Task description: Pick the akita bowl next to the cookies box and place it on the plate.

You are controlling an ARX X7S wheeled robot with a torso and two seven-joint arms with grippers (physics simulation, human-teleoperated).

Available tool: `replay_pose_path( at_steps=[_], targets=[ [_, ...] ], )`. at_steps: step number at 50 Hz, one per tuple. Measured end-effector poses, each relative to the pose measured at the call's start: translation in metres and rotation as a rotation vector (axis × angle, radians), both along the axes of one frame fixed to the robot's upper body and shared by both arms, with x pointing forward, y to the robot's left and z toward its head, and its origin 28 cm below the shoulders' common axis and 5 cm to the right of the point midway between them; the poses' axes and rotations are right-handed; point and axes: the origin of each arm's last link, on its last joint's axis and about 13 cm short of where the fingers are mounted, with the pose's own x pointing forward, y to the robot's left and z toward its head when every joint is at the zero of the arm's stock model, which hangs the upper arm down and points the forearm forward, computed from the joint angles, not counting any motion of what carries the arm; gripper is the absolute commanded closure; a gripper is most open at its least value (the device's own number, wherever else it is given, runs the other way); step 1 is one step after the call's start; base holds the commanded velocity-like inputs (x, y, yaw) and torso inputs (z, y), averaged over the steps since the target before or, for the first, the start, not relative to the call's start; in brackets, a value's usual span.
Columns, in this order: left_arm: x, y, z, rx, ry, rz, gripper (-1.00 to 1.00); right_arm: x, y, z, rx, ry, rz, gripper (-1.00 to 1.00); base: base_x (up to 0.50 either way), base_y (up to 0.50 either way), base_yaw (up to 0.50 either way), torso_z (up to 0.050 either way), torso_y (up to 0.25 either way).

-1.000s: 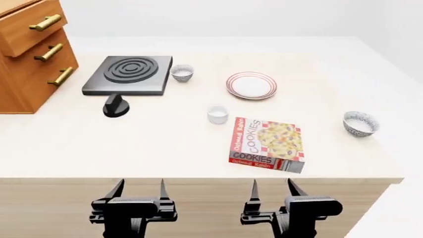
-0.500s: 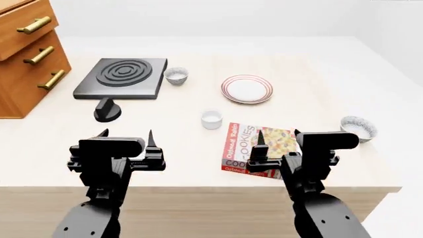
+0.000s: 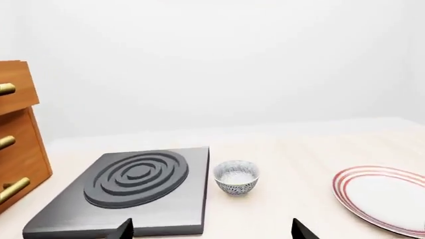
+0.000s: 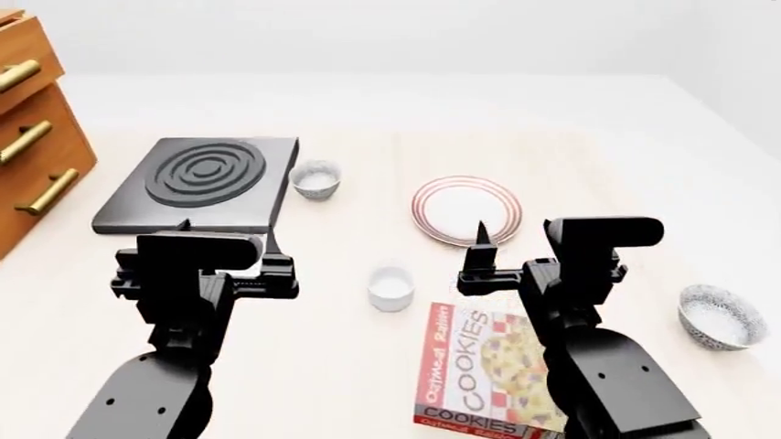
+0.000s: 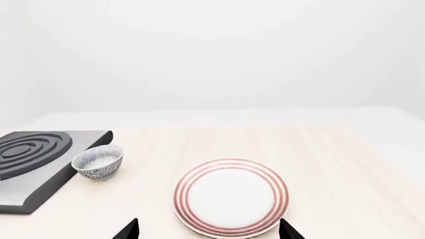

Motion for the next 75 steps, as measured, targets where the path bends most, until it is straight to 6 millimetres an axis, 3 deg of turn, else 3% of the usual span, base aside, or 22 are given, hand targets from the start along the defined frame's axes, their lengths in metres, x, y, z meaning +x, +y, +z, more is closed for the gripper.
replay_pose_path(
  at_steps=[21,35,48,57,75],
  targets=[
    [0.003,0.001,0.003,0.012,-0.006,0.000,-1.00,0.003,0.000,0.001,0.008,0.000,0.012,-1.00,0.50,0.00,0.00,0.000,0.001],
    [0.002,0.002,0.002,0.011,-0.004,0.000,-1.00,0.007,-0.008,0.016,-0.038,0.037,-0.040,-1.00,0.00,0.00,0.00,0.000,0.000],
    [0.001,0.004,0.001,0.013,-0.001,0.003,-1.00,0.014,-0.043,0.069,-0.198,0.178,-0.047,-1.00,0.00,0.00,0.00,0.000,0.000],
    [0.002,0.004,0.000,0.014,0.001,0.003,-1.00,0.002,-0.066,0.103,-0.275,0.293,-0.064,-1.00,0.00,0.00,0.00,0.000,0.000],
    [0.004,0.005,-0.001,0.014,0.002,0.001,-1.00,-0.038,-0.105,0.114,-0.403,0.456,-0.088,-1.00,0.00,0.00,0.00,0.000,0.000]
  ],
)
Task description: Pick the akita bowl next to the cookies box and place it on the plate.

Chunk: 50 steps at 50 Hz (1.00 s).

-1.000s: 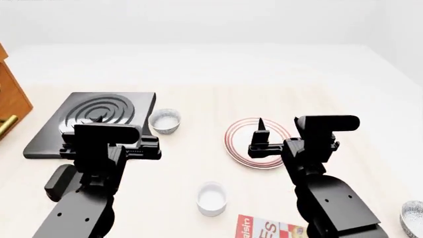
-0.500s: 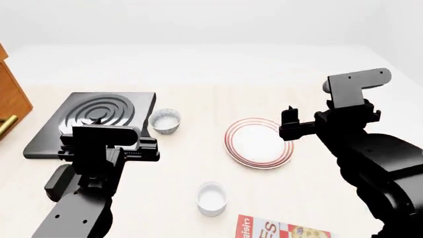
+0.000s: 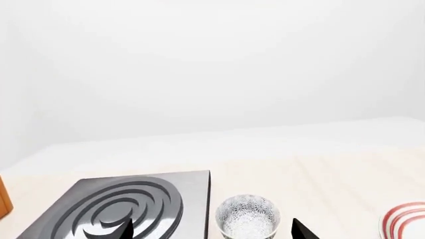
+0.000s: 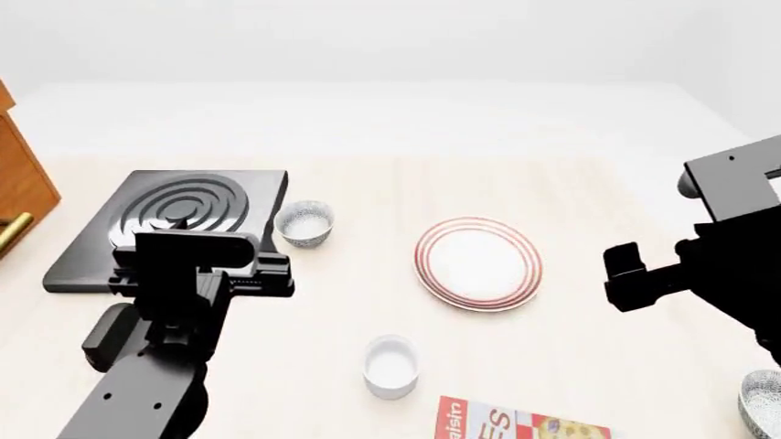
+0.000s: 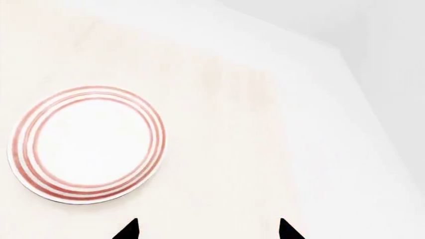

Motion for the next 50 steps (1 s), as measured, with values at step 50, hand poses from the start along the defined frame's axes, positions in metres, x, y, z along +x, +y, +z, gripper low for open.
replay_pose_path(
  at_steps=[50],
  targets=[
    [0.005,-0.002,-0.001,0.003,0.005,-0.010,-1.00,-0.042,-0.056,-0.055,-0.124,0.259,-0.042,-1.00,0.00,0.00,0.00,0.000,0.000]
  ],
)
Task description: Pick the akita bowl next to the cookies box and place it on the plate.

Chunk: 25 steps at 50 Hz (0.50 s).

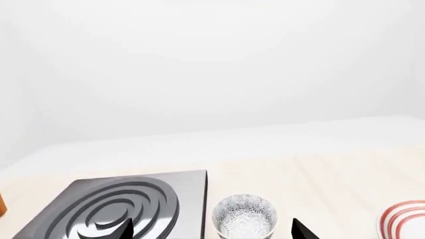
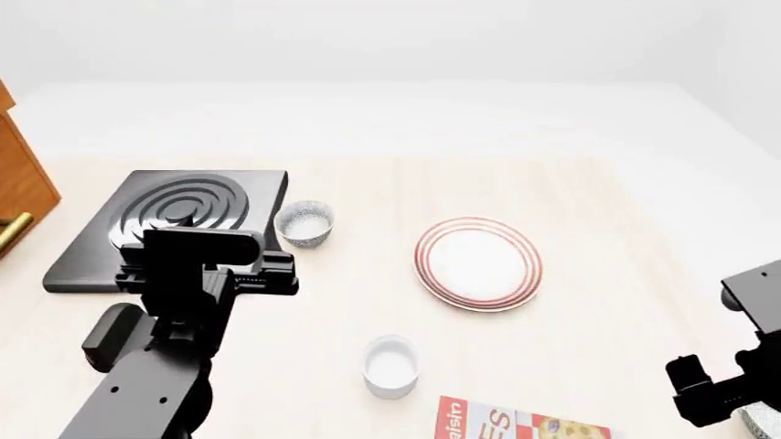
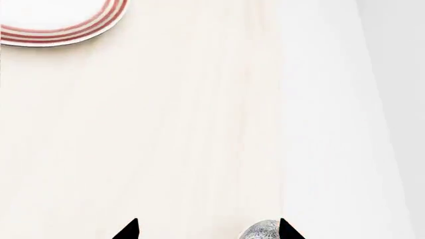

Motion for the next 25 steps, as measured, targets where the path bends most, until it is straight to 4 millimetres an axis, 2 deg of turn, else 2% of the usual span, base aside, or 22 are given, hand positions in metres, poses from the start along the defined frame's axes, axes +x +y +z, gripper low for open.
replay_pose_path(
  at_steps=[9,25],
  targets=[
    [0.001,0.000,-0.001,-0.001,0.002,0.000,-1.00,-0.003,-0.005,-0.018,-0.018,0.067,0.005,-1.00,0.00,0.00,0.00,0.000,0.000],
    [0.001,0.001,-0.001,-0.002,0.002,-0.001,-1.00,-0.005,-0.014,-0.035,-0.023,0.126,-0.028,-1.00,0.00,0.00,0.00,0.000,0.000]
  ],
)
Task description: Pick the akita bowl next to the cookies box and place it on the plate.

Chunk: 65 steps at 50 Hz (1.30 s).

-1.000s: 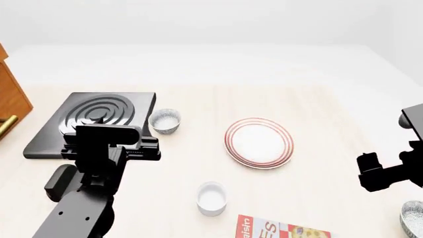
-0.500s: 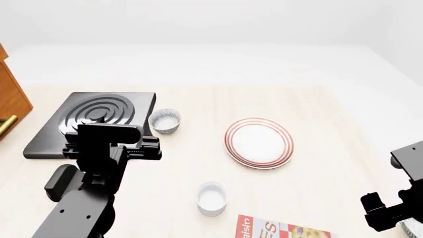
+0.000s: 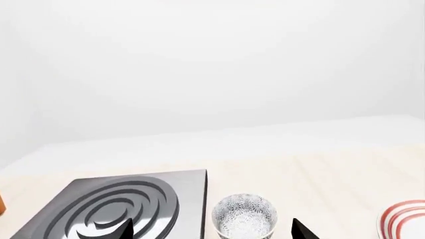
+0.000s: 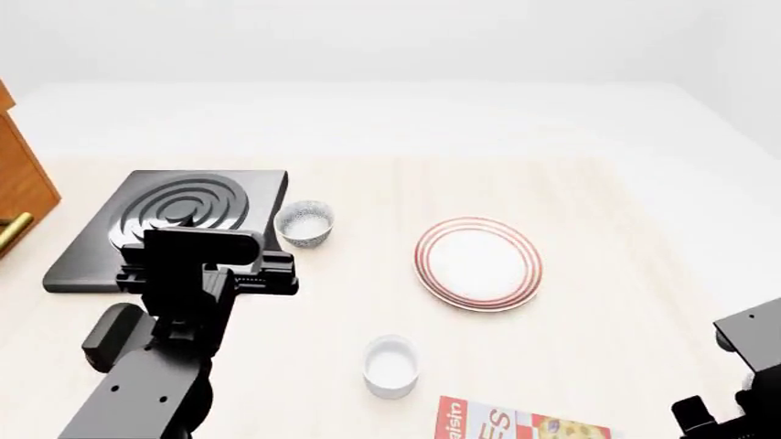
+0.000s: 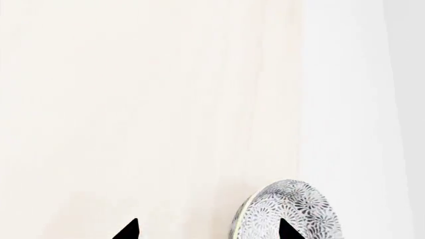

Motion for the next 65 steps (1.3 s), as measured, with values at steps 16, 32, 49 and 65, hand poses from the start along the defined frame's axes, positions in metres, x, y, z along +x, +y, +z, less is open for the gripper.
replay_pose_path(
  at_steps=[16,32,49,65],
  targets=[
    [0.000,0.000,0.001,0.003,-0.002,0.000,-1.00,0.000,-0.014,-0.025,0.015,0.062,-0.085,-1.00,0.00,0.00,0.00,0.000,0.000],
    [0.000,0.000,0.001,0.002,-0.004,0.002,-1.00,0.002,-0.024,-0.038,0.094,0.110,-0.112,-1.00,0.00,0.00,0.00,0.000,0.000],
    [-0.002,0.002,-0.001,0.001,0.001,0.008,-1.00,0.006,-0.041,-0.040,0.199,0.117,-0.144,1.00,0.01,0.00,0.00,-0.005,0.000],
    [-0.002,0.002,-0.002,0.001,0.005,0.007,-1.00,0.009,-0.038,-0.051,0.085,0.004,-0.187,1.00,0.00,0.00,0.00,-0.003,0.000]
  ],
)
